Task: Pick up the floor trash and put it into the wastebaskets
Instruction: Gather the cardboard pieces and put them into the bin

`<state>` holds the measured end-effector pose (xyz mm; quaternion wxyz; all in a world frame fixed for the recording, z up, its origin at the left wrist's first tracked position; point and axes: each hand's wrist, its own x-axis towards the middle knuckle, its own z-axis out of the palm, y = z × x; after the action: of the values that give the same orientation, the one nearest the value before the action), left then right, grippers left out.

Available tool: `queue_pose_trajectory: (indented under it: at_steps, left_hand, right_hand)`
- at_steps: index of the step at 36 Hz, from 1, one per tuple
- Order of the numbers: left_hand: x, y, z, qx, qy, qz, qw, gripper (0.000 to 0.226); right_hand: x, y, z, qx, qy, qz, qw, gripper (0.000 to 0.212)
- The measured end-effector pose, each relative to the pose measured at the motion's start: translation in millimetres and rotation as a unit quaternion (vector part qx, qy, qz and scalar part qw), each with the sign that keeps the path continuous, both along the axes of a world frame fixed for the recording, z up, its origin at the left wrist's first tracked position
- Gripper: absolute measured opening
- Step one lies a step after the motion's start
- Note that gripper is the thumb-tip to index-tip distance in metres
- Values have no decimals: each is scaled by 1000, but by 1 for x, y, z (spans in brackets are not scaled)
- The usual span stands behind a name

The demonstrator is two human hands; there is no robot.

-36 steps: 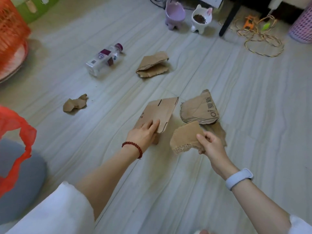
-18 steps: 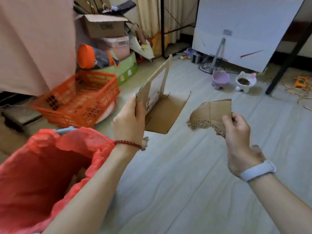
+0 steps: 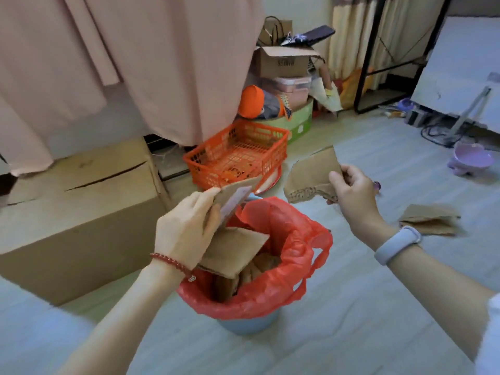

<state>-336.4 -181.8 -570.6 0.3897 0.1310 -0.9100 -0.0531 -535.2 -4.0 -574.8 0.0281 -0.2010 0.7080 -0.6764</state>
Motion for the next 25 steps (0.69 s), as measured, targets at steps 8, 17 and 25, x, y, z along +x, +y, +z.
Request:
queue_pose_trajectory:
  at_steps: [8,17,25]
  left_hand:
    - [8,-17,-59,81,-428,-66,898,41]
    - [-27,-12,-52,144,-254,-9,956,31]
    - [-126,82,-59,154,-239,-115,952,30]
  right_hand:
    - [23,-45,-25,218,88,108,966,19]
    - [13,-45,-41,310,117,168,928,24]
    - [-41,50,-49,330,56,125,934,23]
